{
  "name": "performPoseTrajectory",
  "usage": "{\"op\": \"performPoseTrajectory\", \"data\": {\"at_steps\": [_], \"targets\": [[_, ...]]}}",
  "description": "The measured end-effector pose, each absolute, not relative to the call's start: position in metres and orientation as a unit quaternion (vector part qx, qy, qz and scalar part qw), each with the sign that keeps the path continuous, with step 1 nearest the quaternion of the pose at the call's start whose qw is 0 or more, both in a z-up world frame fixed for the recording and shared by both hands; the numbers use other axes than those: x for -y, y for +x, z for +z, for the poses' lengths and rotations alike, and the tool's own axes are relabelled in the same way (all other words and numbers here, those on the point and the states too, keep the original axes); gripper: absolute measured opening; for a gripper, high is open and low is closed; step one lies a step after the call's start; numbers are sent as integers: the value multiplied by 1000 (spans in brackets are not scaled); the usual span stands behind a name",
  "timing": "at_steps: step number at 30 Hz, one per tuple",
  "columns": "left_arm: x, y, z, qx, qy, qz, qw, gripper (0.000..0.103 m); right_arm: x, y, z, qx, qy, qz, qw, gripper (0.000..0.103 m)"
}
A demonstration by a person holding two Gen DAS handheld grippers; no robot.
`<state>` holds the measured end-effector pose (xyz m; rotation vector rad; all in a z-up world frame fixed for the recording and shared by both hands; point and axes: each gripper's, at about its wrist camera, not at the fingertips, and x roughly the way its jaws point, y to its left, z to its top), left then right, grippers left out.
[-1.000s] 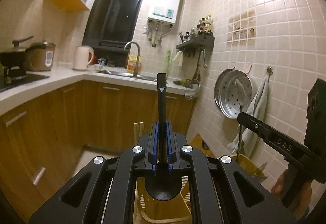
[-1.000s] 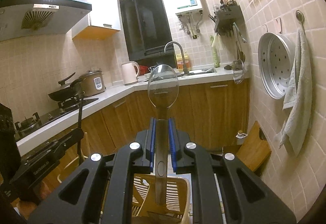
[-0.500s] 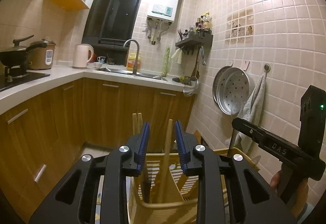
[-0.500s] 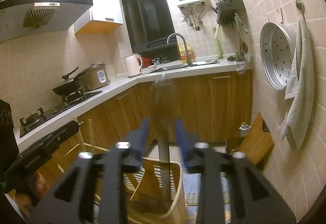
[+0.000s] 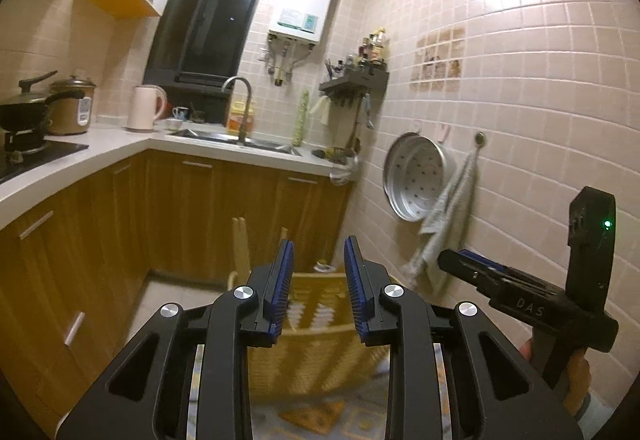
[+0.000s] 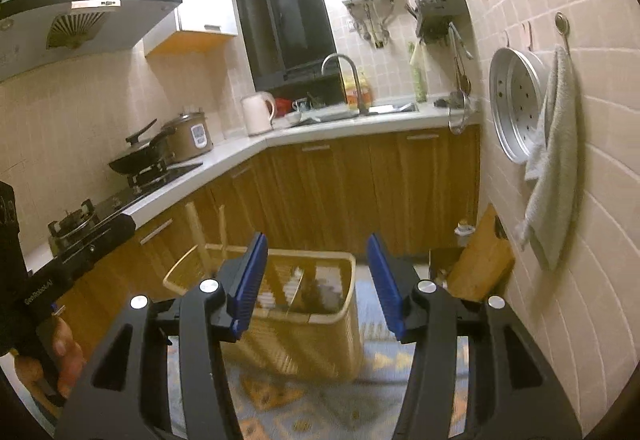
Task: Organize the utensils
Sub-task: 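Open both tools to drop the spoons into the holder, then move both tools back down to the remaining utensils on the rug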
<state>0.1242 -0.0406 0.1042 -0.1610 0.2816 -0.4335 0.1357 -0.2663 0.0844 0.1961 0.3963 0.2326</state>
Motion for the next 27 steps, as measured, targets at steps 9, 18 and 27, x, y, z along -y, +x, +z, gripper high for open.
{"op": "performPoseTrajectory", "data": {"at_steps": [9, 18, 27], "targets": [[55, 87, 86, -237, -59, -290, 925, 40, 250, 89, 52, -331, 84, 88, 936, 46], [52, 58, 21, -358, -27, -258, 897, 35, 242, 56, -3, -444, 75, 82, 889, 37], [29, 58, -40, -487, -45, -250, 836, 26, 242, 48, -33, -493, 98, 87, 860, 15]]}}
